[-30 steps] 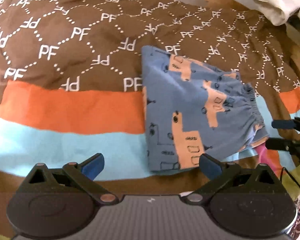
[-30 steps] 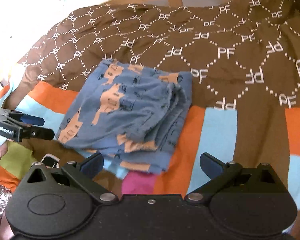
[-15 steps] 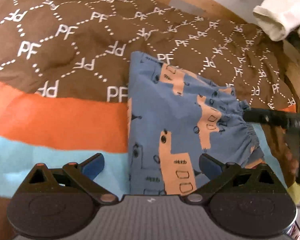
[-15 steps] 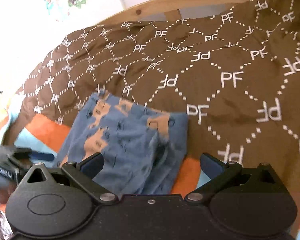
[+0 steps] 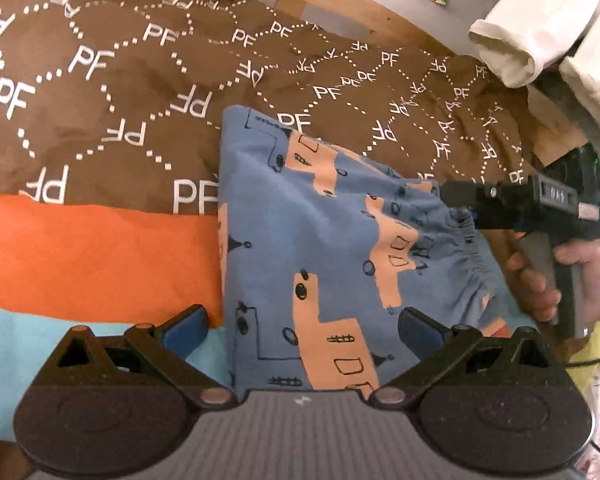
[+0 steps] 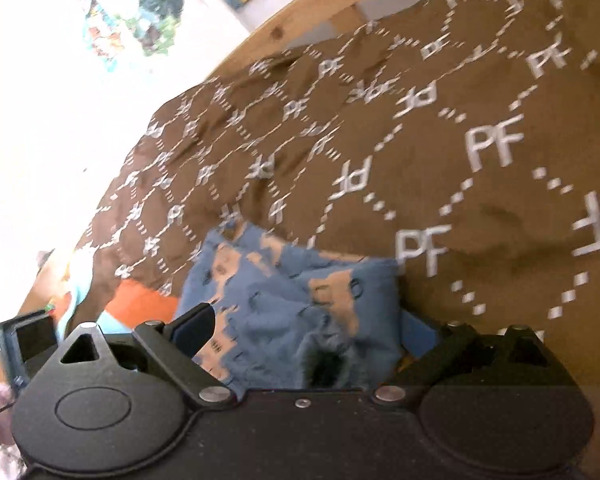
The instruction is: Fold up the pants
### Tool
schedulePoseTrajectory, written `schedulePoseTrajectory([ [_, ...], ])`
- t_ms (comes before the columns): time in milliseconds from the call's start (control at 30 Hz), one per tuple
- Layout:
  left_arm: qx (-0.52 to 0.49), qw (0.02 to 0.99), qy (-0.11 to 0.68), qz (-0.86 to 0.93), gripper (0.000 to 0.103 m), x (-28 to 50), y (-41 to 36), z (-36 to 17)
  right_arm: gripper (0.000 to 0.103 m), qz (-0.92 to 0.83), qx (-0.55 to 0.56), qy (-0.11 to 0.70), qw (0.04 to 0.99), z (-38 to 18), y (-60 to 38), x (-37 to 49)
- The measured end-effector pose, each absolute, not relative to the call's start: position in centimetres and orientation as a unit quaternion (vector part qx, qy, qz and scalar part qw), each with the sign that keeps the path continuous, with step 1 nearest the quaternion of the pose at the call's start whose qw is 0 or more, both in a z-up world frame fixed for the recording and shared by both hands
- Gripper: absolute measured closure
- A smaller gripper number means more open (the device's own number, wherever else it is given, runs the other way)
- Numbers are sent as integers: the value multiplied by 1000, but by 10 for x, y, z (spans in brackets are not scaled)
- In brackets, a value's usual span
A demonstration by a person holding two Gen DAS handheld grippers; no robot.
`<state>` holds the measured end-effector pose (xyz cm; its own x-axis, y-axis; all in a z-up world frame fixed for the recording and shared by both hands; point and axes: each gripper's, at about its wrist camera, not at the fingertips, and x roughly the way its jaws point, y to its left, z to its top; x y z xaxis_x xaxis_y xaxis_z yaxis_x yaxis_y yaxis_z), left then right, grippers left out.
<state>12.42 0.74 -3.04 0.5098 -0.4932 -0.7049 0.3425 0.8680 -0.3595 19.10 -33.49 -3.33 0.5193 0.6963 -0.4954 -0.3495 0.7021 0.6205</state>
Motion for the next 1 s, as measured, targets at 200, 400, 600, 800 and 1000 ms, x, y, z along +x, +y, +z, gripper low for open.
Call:
schedulePoseTrajectory([
  [200, -115, 853, 439, -258, 0, 130, 16, -33, 8, 326, 246, 385, 828, -39, -340, 195],
  [400, -140, 826, 464, -288, 7, 133, 17, -32, 38, 301, 249, 387, 835, -41, -346, 187],
  [600, -165, 821, 472, -274, 24, 138, 25, -35, 47, 300, 249, 398, 830, -46, -347, 181],
  [800, -140, 823, 496, -239, 54, 144, 24, -30, 60, 282, 236, 406, 836, -45, -345, 183],
  [1000, -152, 814, 519, -213, 69, 149, 23, -24, 65, 255, 169, 402, 863, -32, -326, 175],
])
